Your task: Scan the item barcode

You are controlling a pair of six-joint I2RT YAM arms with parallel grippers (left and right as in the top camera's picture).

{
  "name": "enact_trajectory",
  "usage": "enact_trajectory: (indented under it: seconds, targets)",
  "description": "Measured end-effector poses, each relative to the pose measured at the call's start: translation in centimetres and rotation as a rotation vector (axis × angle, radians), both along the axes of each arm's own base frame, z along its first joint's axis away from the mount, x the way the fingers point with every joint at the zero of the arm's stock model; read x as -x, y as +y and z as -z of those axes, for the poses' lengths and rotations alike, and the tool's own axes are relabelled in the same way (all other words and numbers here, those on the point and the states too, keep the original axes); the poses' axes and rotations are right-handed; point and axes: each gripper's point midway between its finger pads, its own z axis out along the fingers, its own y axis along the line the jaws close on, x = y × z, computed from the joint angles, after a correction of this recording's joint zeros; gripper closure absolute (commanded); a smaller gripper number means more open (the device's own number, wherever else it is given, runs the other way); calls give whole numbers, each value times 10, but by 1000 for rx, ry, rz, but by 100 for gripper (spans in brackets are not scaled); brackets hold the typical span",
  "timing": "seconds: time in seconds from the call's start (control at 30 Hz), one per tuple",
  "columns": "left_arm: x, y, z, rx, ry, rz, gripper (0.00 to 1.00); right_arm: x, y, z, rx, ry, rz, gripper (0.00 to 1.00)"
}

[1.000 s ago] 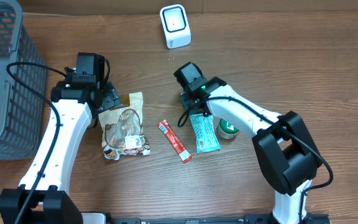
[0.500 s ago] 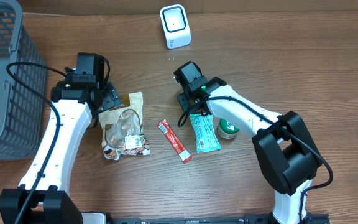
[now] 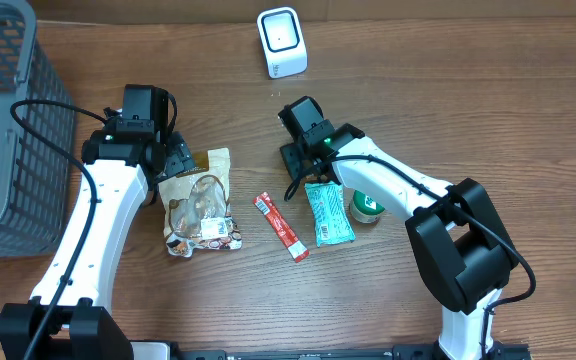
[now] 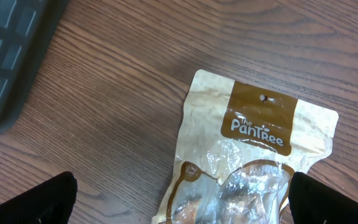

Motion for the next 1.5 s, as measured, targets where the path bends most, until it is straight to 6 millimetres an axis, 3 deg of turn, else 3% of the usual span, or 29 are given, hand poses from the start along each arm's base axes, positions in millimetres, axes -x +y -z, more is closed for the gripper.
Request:
enact_trajectory:
  seconds: [0.13,0.23,0.27,0.37,0.47,0.53,0.57,0.67,0.77,0.8,0.87,0.9,1.17,1.33,1.4,1.5]
  targets:
    - [0,0,0,0,0,0,0,-5,4,-3,-20,-24,6,44]
    - [0,0,0,0,0,0,0,-6,4,-4,-23,-25,8,63]
    - [0,0,0,0,0,0,0,-6,4,-4,-26,-25,10,63]
    - [0,0,0,0,0,0,0,-6,4,-4,-27,-23,17,63]
    - [0,0,0,0,0,0,1,-6,4,-4,-30,-21,24,44]
    - [0,0,0,0,0,0,0,-5,4,-4,-34,-20,29,43]
    - [0,0,0,0,0,0,0,-6,4,-4,-34,-20,30,44]
    - [0,0,0,0,0,0,0,-6,4,-4,-39,-18,39,76]
    - [0,0,0,0,0,0,1,-5,4,-3,-38,-13,40,80]
    - [0,0,0,0,0,0,0,-5,4,-3,-37,-13,40,80]
    - [0,0,0,0,0,0,0,-5,4,-3,-37,-13,40,50]
    - [0,0,0,0,0,0,1,-4,4,-3,-38,-12,40,41]
    - [0,0,0,0,0,0,0,-2,2,-1,-40,1,61,38]
    - [0,0,0,0,0,0,1,11,-7,6,-5,61,78,38]
    - [0,0,0,0,0,0,0,18,-12,9,16,92,81,49]
    - [0,0,0,0,0,0,0,24,-16,12,35,116,84,76]
